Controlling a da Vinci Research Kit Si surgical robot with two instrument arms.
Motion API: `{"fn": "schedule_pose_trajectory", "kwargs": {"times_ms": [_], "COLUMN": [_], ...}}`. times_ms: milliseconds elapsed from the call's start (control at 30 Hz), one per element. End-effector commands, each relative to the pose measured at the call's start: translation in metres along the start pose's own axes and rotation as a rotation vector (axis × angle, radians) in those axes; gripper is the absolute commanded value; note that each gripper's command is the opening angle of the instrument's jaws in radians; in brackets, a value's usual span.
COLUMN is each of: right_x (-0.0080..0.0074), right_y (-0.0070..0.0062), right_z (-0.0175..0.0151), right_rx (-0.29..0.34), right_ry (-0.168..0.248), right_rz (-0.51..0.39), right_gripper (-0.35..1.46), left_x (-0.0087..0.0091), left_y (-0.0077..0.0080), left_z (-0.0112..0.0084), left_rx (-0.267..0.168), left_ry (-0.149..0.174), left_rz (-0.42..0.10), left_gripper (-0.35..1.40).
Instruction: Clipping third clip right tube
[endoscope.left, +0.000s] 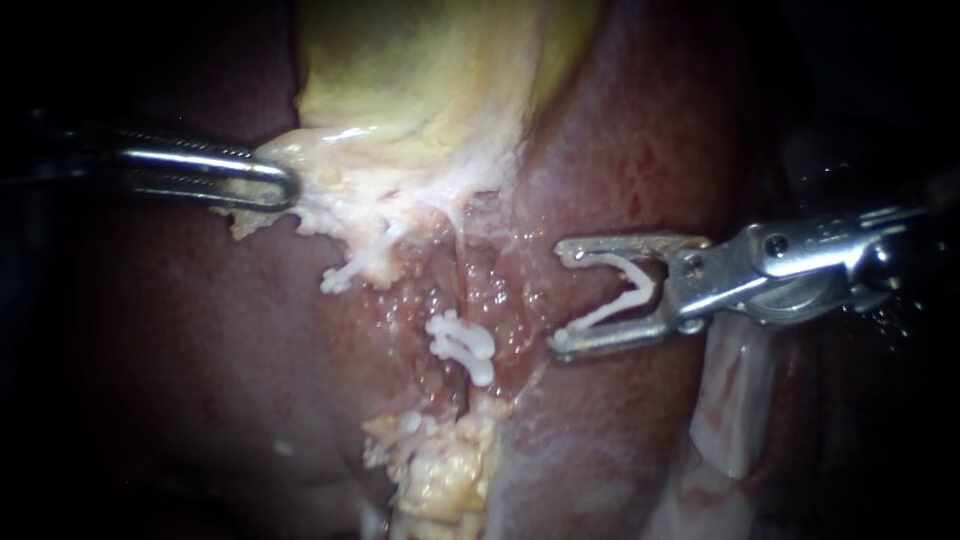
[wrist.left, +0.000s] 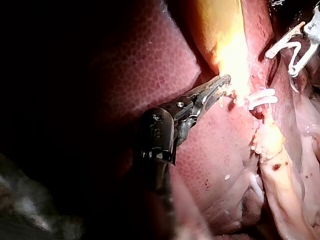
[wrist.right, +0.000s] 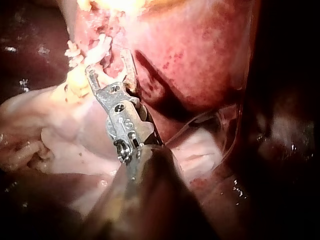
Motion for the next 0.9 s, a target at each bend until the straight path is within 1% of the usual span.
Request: {"fn": "schedule_pose_trajectory", "kwargs": {"times_ms": [33, 67, 167, 267, 467, 633, 767, 800, 900], "right_x": [-0.0003, -0.0005, -0.0011, -0.0014, -0.0016, -0.0015, -0.0012, -0.0011, -0.001], "right_y": [0.0003, 0.0005, 0.0014, 0.0023, 0.0038, 0.0042, 0.0042, 0.0041, 0.0038], "right_z": [0.0007, 0.0011, 0.0028, 0.0045, 0.0071, 0.0089, 0.0096, 0.0097, 0.0095], "right_rx": [0.013, 0.029, 0.031, 0.034, 0.037, 0.043, 0.085, 0.106, 0.153], "right_ry": [0.01, 0.015, 0.028, 0.062, 0.108, 0.164, 0.219, 0.235, 0.265], "right_rz": [0.019, 0.035, 0.073, 0.117, 0.188, 0.245, 0.298, 0.311, 0.34], "right_gripper": [0.5, 0.5, 0.5, 0.5, 0.5, 0.5, 0.5, 0.5, 0.5], "left_x": [0.0, 0.0, 0.0, 0.0, 0.0, 0.0, 0.0, 0.0, 0.0], "left_y": [0.0, 0.0, 0.0, 0.0, 0.0, 0.0, 0.0, 0.0, 0.0], "left_z": [0.0, 0.0, 0.0, 0.0, 0.0, 0.0001, 0.0001, 0.0001, 0.0001], "left_rx": [0.0, 0.0, 0.0, 0.0, 0.0, 0.001, 0.001, 0.001, 0.001], "left_ry": [0.0, 0.0, 0.0, 0.0, 0.0, 0.0, 0.0, 0.0, 0.0], "left_rz": [0.0, 0.0, 0.0, 0.0, 0.0, 0.0, 0.0, 0.0, 0.0], "left_gripper": [-0.35, -0.35, -0.35, -0.35, -0.35, -0.35, -0.35, -0.35, -0.35]}}
